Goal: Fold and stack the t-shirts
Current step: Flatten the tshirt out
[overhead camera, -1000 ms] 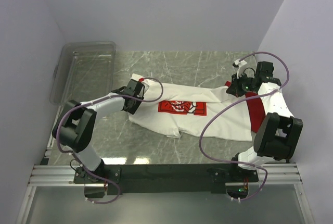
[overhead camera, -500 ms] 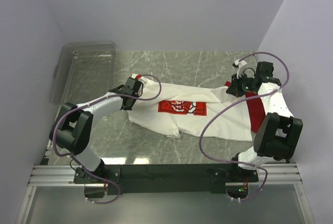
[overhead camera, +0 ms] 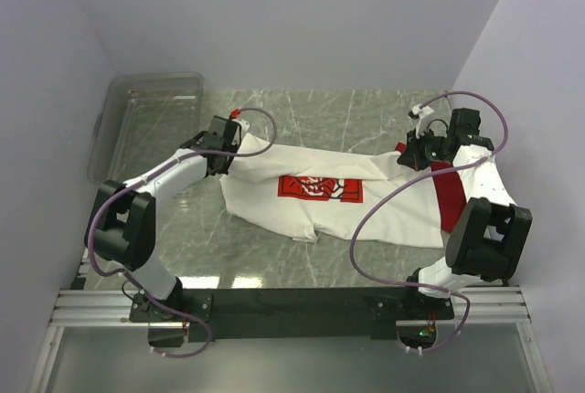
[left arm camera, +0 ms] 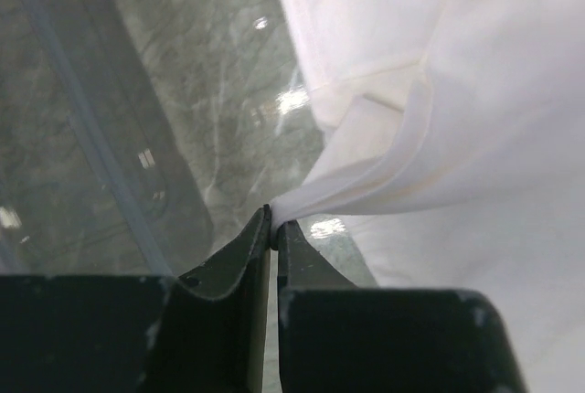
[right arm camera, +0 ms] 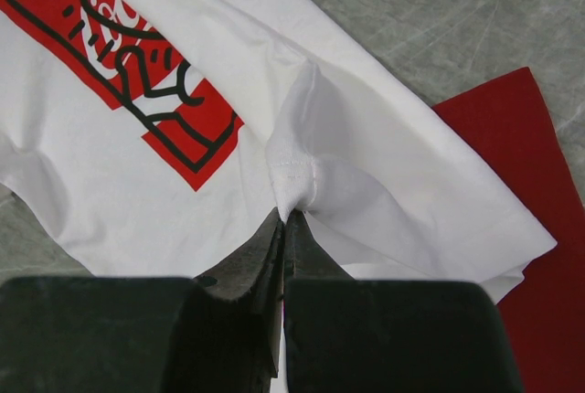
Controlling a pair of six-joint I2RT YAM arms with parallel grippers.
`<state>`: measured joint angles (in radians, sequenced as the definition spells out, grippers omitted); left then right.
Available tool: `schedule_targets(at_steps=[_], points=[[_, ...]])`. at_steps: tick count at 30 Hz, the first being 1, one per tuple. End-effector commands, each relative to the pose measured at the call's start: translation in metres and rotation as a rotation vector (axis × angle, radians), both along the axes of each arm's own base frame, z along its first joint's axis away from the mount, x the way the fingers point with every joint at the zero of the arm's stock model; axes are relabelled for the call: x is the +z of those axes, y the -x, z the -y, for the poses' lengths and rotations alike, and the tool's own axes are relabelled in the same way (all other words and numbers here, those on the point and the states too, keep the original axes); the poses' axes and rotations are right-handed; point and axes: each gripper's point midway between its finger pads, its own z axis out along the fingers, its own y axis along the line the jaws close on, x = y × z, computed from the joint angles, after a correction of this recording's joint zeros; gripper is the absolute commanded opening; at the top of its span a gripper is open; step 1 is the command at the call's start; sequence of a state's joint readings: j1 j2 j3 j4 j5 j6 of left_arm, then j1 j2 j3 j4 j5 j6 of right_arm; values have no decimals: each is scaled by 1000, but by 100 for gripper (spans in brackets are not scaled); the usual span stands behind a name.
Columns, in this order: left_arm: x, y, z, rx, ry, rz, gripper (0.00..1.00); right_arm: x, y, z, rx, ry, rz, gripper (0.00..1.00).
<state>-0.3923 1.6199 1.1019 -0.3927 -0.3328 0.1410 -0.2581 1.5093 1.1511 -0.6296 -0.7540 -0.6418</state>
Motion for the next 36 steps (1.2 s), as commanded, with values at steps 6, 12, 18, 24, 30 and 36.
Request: schedule_targets(at_steps=[6, 12, 18, 24, 30, 36], points=[[27, -9, 20, -60, 407, -85, 1, 7, -2, -1, 12, -10, 26, 0], [34, -2, 40, -165, 615, -186, 1, 7, -1, 1, 10, -2, 25, 0], [62, 15, 47, -278, 678, -174, 0, 16, -1, 0, 21, 3, 35, 0], [116, 29, 44, -381, 651, -20, 1, 61, -2, 2, -6, 12, 124, 0], [234, 43, 44, -497, 640, 333, 0, 163, 2, 0, -31, 42, 326, 0], [399, 93, 27, -512, 668, 902, 1, 311, 31, -1, -123, 51, 641, 0]])
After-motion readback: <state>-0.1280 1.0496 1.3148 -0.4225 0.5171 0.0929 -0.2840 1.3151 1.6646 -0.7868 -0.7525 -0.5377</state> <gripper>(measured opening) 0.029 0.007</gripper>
